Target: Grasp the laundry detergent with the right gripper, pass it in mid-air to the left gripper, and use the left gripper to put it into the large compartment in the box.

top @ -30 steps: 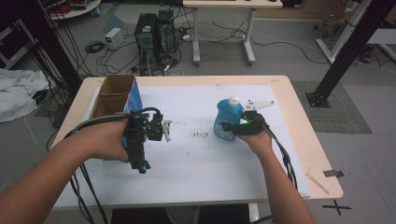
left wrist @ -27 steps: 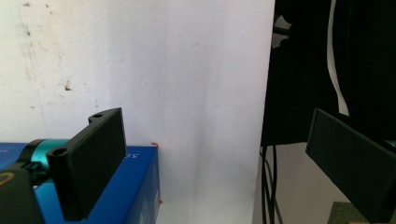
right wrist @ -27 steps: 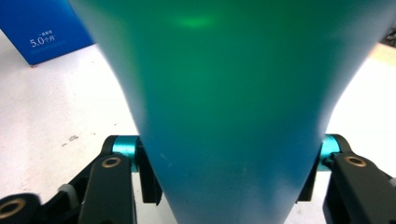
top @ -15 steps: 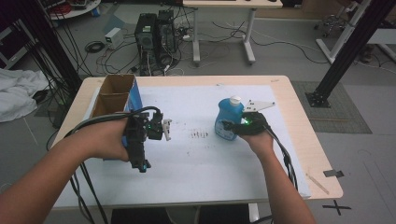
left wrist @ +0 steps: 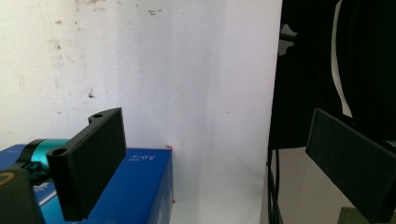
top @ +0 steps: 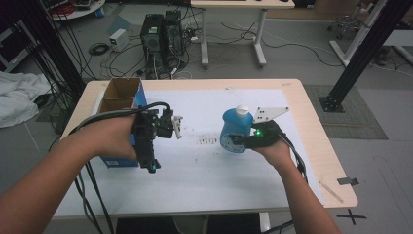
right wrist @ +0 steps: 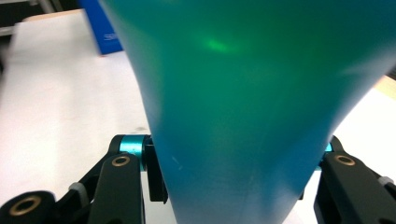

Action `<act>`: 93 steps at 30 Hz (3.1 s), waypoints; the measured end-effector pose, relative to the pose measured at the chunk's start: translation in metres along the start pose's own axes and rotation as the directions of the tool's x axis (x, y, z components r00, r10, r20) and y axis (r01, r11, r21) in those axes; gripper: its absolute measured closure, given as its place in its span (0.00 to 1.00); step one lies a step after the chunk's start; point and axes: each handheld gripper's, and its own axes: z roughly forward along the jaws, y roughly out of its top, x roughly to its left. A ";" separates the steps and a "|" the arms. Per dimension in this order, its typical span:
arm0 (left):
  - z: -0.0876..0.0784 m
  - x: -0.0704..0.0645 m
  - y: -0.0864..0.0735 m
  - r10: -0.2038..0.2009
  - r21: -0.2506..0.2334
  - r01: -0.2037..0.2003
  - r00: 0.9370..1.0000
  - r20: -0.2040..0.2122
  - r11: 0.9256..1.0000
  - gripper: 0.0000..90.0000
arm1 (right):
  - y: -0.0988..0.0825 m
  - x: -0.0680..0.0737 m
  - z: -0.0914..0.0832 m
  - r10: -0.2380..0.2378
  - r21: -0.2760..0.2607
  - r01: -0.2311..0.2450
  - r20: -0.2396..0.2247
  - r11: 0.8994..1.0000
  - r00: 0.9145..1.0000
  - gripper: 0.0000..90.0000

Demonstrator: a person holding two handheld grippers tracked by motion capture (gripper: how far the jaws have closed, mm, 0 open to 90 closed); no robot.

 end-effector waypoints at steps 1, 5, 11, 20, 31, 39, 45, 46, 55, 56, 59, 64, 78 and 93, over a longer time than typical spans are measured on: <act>-0.001 0.001 0.001 0.002 0.000 -0.002 1.000 0.001 1.000 0.06 | 0.003 0.004 0.000 -0.007 0.002 0.008 -0.013 1.000 1.000 0.52; -0.003 0.002 0.005 0.010 0.003 -0.010 1.000 -0.007 1.000 0.06 | 0.014 0.018 0.000 -0.040 -0.002 0.040 -0.058 0.999 0.998 0.53; -0.005 0.004 0.010 0.016 0.009 -0.016 1.000 -0.010 1.000 0.06 | 0.026 0.038 0.005 -0.079 -0.016 0.078 -0.120 0.997 0.990 0.53; -0.006 0.001 0.021 0.033 0.014 -0.032 0.999 -0.008 0.999 0.06 | 0.032 0.061 0.024 -0.124 -0.010 0.124 -0.208 0.992 0.970 0.52; 0.000 0.000 0.037 0.061 0.023 -0.061 0.998 -0.008 0.998 0.06 | 0.036 0.080 0.047 -0.152 0.005 0.160 -0.291 0.987 0.945 0.52; 0.002 0.004 0.048 0.075 0.009 -0.075 0.997 -0.019 0.997 0.06 | 0.043 0.088 0.058 -0.166 -0.007 0.173 -0.323 0.985 0.932 0.52; 0.004 0.005 0.057 0.082 0.003 -0.082 0.996 -0.018 0.997 0.06 | 0.045 0.091 0.062 -0.169 -0.009 0.176 -0.332 0.984 0.928 0.52; 0.004 0.005 0.057 0.082 0.003 -0.082 0.996 -0.018 0.997 0.06 | 0.045 0.091 0.062 -0.169 -0.009 0.176 -0.332 0.984 0.928 0.52; 0.013 0.004 0.065 0.089 0.011 -0.089 0.996 -0.020 0.996 0.06 | 0.052 0.099 0.073 -0.176 -0.018 0.181 -0.352 0.983 0.919 0.53; 0.013 0.004 0.065 0.089 0.011 -0.089 0.996 -0.020 0.996 0.06 | 0.052 0.099 0.073 -0.176 -0.018 0.181 -0.352 0.983 0.919 0.53; 0.014 0.004 0.065 0.086 0.007 -0.086 0.996 -0.016 0.996 0.06 | 0.052 0.100 0.075 -0.173 -0.013 0.180 -0.356 0.984 0.918 0.53; 0.016 0.004 0.067 0.093 0.012 -0.093 0.996 -0.010 0.996 0.06 | 0.054 0.102 0.075 -0.172 -0.017 0.179 -0.363 0.984 0.916 0.53; 0.018 0.004 0.068 0.090 0.020 -0.090 0.996 0.008 0.996 0.15 | 0.055 0.102 0.076 -0.178 -0.027 0.181 -0.358 0.983 0.916 0.53; 0.018 0.005 0.066 0.098 0.034 -0.097 0.995 -0.010 0.995 0.22 | 0.057 0.102 0.077 -0.171 -0.032 0.172 -0.369 0.985 0.914 0.53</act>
